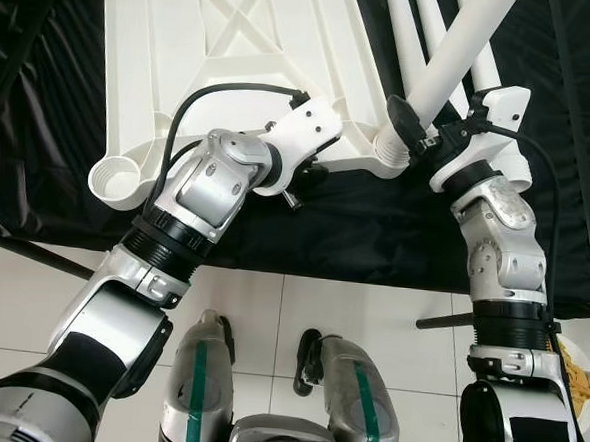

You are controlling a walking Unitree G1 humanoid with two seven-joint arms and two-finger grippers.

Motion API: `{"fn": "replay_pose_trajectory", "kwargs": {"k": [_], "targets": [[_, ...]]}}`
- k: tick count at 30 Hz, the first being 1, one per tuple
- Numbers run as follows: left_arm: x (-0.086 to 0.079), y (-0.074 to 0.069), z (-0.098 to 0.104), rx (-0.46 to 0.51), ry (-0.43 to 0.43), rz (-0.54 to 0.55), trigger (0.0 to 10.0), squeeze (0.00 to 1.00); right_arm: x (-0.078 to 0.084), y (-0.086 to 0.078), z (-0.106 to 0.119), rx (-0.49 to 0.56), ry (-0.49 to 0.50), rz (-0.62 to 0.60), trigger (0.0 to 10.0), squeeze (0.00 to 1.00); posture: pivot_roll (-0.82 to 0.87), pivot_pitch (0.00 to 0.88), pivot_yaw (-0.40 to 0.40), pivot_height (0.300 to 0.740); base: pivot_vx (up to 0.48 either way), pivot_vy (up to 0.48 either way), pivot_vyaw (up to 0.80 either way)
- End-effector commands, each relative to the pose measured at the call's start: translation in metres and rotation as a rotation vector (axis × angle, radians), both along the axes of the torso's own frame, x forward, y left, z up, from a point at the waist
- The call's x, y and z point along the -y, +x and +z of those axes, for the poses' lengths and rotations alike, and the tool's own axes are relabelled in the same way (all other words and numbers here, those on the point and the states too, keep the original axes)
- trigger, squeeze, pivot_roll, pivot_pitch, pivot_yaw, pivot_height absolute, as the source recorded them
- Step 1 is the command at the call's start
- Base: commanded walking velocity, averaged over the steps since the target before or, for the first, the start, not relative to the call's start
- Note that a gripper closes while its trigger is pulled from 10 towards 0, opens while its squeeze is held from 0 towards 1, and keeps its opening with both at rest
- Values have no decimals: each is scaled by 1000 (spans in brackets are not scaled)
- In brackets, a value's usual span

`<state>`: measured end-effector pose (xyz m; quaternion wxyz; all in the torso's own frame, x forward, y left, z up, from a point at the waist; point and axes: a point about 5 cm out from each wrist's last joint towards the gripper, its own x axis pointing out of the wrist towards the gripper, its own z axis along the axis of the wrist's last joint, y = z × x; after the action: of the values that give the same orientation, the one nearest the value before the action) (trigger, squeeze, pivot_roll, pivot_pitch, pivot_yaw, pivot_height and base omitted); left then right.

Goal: Building children table

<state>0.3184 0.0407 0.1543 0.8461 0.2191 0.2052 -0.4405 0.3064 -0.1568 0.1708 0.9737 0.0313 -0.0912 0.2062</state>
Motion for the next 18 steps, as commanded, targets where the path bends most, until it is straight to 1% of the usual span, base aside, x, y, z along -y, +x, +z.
{"fn": "replay_pose_trajectory", "kwargs": {"k": [1, 4, 7, 8, 9, 10, 16, 17, 18], "targets": [[-1, 0, -1, 22, -1, 72, 10000, 0, -19, -3, 0, -9, 35, 8, 10000, 0, 70, 110, -28, 740, 0, 0, 0], [-1, 0, -1, 22, -1, 75, 10000, 0, -22, -4, 0, -6, 27, -7, 10000, 0, 72, 108, -30, 740, 0, 0, 0], [-1, 0, 1, 24, -2, 80, 10000, 0, -31, -6, -3, -15, 17, -61, 10000, 0, 75, 107, -33, 740, 0, 0, 0], [-1, 0, 1, 24, -2, 80, 10000, 0, -31, -6, -3, -15, 17, -61, 10000, 0, 75, 107, -33, 740, 0, 0, 0], [-1, 0, 1, 26, -3, 81, 10000, 0, -33, -5, -5, -27, 20, -89, 10000, 0, 75, 106, -35, 740, 0, 0, 0], [-1, 0, 2, 28, -4, 83, 10000, 0, -37, -4, -10, -52, 17, -148, 10000, 0, 76, 105, -36, 740, 0, 0, 0], [-1, 0, 3, 30, -5, 84, 10000, 0, -40, -3, -14, -79, 16, -202, 10000, 0, 78, 104, -36, 740, 0, 0, 0], [-1, 0, 4, 33, -5, 83, 10000, 0, -42, 0, -20, -102, 11, -283, 10000, 0, 78, 102, -37, 740, 0, 0, 0], [-1, 0, 4, 33, -5, 83, 10000, 0, -42, 0, -20, -102, 11, -283, 10000, 0, 78, 102, -37, 740, 0, 0, 0]]}}
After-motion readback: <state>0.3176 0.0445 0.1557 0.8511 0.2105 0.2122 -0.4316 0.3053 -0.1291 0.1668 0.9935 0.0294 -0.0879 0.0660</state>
